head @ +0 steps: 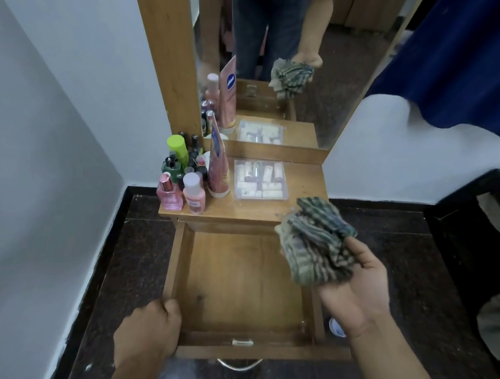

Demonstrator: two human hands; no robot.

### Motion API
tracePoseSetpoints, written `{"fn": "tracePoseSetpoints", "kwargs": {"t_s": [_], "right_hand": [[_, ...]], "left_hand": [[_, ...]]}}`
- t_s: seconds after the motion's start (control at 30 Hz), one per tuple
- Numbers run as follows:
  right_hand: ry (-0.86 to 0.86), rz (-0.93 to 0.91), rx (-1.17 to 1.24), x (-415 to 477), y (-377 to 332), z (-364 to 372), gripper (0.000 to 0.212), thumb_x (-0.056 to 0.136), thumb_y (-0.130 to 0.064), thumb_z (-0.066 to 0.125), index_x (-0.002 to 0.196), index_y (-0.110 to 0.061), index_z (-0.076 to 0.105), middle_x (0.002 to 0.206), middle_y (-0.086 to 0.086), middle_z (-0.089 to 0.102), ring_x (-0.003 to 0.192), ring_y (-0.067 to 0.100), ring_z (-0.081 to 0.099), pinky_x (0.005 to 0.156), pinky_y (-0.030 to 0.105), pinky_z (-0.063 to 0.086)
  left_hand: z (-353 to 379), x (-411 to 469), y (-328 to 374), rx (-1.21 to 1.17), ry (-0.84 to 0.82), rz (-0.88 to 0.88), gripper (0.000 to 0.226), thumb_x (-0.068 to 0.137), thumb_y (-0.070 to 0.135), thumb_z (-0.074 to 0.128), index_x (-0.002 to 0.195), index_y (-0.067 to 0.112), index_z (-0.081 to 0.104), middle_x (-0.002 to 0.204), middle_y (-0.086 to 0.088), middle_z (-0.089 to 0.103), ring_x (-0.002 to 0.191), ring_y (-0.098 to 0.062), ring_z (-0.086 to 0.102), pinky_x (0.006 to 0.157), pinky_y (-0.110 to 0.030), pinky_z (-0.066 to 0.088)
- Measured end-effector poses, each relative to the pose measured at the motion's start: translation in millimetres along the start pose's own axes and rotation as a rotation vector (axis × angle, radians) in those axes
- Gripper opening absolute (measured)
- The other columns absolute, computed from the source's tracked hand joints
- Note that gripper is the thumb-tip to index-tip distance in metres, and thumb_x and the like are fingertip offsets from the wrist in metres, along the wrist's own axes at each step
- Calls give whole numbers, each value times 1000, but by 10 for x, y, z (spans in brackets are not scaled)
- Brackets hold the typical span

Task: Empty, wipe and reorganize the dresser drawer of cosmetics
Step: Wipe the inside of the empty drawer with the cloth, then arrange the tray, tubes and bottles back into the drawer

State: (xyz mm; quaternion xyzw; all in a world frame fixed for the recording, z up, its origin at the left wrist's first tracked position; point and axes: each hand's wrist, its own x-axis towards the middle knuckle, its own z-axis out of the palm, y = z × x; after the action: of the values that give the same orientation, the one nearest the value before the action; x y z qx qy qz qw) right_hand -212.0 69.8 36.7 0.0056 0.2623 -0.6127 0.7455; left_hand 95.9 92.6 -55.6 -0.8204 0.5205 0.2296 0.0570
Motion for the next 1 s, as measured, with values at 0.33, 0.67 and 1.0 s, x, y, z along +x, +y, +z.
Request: {"fn": "tracePoseSetpoints", "kwargs": {"t_s": [0.33,0.67,1.0], "right_hand": [[388,-852,-1679,1254,-466,335,50,98,-13,51,145,-28,54,166,5,28,152,24,26,125,47,24],[307,-328,-2366,1735,-280,33,79,92,-65,-1,163,-31,6,170,-3,-15,154,17,-23,121,51,-19],[250,-587,-2397,1585,-260,384,66,91,-43,38,153,-21,40,168,11,19,155,29,12,125,51,4]], "left_hand": [[-46,-64,57,-42,30,-17,44,96,52,37,95,22,68,107,-11,72,95,-32,67,84,-38,52],[-63,-80,86,-62,49,-25,39,98,50,38,100,25,68,111,-10,72,99,-30,68,89,-37,52],[-94,-82,104,-24,27,-64,42,99,51,37,109,27,70,117,-6,71,105,-26,67,91,-33,49]]}}
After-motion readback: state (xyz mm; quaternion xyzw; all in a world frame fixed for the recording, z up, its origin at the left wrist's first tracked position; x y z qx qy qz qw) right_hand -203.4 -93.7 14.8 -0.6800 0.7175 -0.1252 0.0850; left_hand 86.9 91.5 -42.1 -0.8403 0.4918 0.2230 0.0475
